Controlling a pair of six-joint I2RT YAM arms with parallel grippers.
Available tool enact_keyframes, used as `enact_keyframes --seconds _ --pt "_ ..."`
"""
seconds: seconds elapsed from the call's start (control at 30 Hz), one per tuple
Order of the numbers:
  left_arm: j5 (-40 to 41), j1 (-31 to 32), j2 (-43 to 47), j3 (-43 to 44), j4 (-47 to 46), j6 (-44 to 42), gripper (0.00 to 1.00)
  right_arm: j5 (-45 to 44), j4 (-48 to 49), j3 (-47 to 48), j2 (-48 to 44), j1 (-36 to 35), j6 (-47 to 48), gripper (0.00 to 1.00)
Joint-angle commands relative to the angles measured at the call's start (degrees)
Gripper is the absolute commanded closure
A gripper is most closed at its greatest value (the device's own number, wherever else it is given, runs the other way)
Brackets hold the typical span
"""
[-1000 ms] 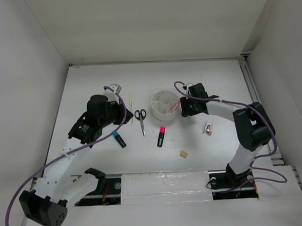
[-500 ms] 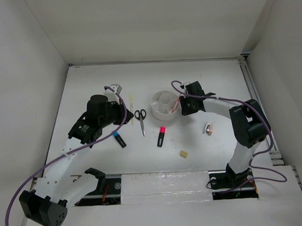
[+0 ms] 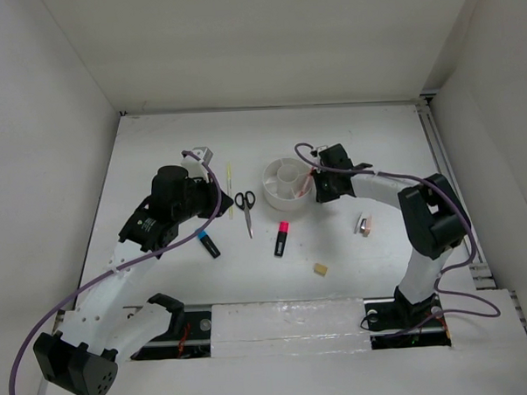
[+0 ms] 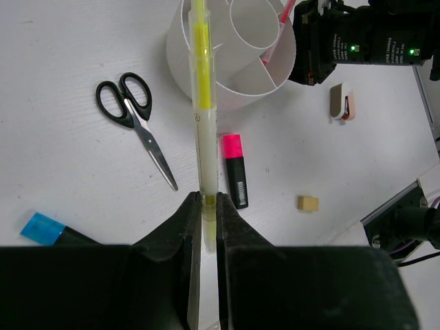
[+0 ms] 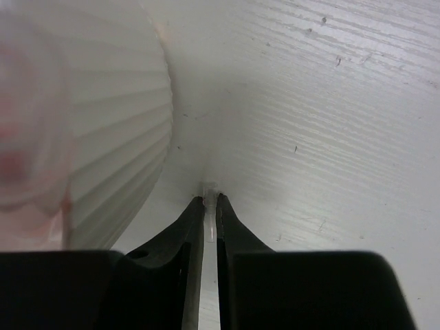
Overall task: Sort the stationery into containers
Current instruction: Close the pen cap on the pen.
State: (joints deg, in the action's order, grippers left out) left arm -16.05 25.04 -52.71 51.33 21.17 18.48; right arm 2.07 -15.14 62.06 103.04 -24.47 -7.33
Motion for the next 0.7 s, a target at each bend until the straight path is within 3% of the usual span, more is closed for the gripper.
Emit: enact_keyframes --seconds 0.0,0.07,0.5,0.67 --pt "-0.65 0.01 1.2 -0.27 -1.92 -0.64 1.0 -0.22 -1.04 -0.19 -0.56 -1.45 -1.27 0.92" --pt "-0.65 0.01 1.2 -0.27 -1.92 -0.64 1.0 -0.22 -1.56 -0.72 -1.18 -1.46 -1.89 1.0" --pt "-0.65 0.01 1.2 0.26 -1.92 -0.64 1.0 -11.73 -10.61 -2.65 -14.79 -2.6 -9.98 1.0" --pt "-3.88 0.01 -0.55 0.88 -1.92 -0.64 1.0 -11.73 -10.1 -2.12 -23.4 -3.3 -13.75 1.0"
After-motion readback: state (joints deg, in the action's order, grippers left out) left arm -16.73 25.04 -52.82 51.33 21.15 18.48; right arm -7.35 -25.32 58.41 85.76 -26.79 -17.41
